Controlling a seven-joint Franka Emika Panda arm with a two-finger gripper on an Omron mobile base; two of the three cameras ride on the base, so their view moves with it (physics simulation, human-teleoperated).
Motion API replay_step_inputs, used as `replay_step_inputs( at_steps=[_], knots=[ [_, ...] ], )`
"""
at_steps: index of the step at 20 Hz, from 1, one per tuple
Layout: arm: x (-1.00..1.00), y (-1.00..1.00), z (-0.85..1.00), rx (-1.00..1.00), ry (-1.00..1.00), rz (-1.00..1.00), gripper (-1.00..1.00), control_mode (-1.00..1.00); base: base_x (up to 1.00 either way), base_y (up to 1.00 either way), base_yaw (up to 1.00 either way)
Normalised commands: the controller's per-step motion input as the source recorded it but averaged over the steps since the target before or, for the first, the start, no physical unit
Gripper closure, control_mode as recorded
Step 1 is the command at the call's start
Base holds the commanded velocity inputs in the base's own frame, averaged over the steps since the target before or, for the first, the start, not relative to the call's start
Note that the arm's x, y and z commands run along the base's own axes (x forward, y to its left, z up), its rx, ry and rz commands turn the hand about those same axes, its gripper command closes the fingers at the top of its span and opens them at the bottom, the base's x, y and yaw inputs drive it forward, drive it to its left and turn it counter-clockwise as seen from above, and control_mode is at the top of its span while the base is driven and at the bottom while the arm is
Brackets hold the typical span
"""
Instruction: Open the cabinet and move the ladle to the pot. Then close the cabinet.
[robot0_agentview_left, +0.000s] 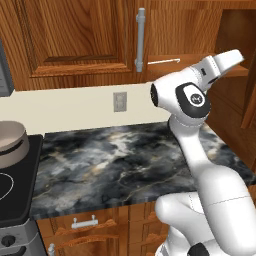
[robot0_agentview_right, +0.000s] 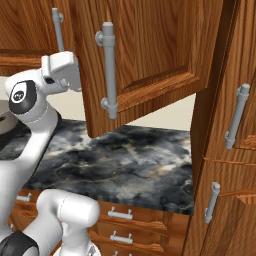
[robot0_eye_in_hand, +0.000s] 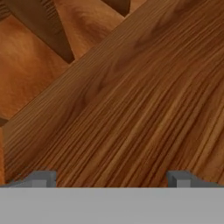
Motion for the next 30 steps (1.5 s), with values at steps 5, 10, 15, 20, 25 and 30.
replay_step_inputs(
  at_steps=[5, 10, 15, 20, 25, 30],
  knots=[
    [0.00, -0.48, 0.00, 0.00, 0.00, -0.06, -1.00, -1.00, 0.00, 0.00, 0.00],
    [0.00, -0.46, 0.00, 0.00, 0.00, -0.06, -1.00, -1.00, 0.00, 0.00, 0.00],
    [0.00, -0.42, 0.00, 0.00, 0.00, -0.06, -1.00, -1.00, 0.00, 0.00, 0.00],
    [0.00, -0.38, 0.00, 0.00, 0.00, -0.07, -1.00, -1.00, 0.00, 0.00, 0.00],
    [0.31, -0.17, 0.00, 0.02, 0.01, -0.05, -1.00, -1.00, 0.00, 0.00, 0.00],
    [0.08, 0.00, 0.00, 0.09, 0.00, 0.00, -1.00, -1.00, 0.00, 0.00, 0.00]
  ],
)
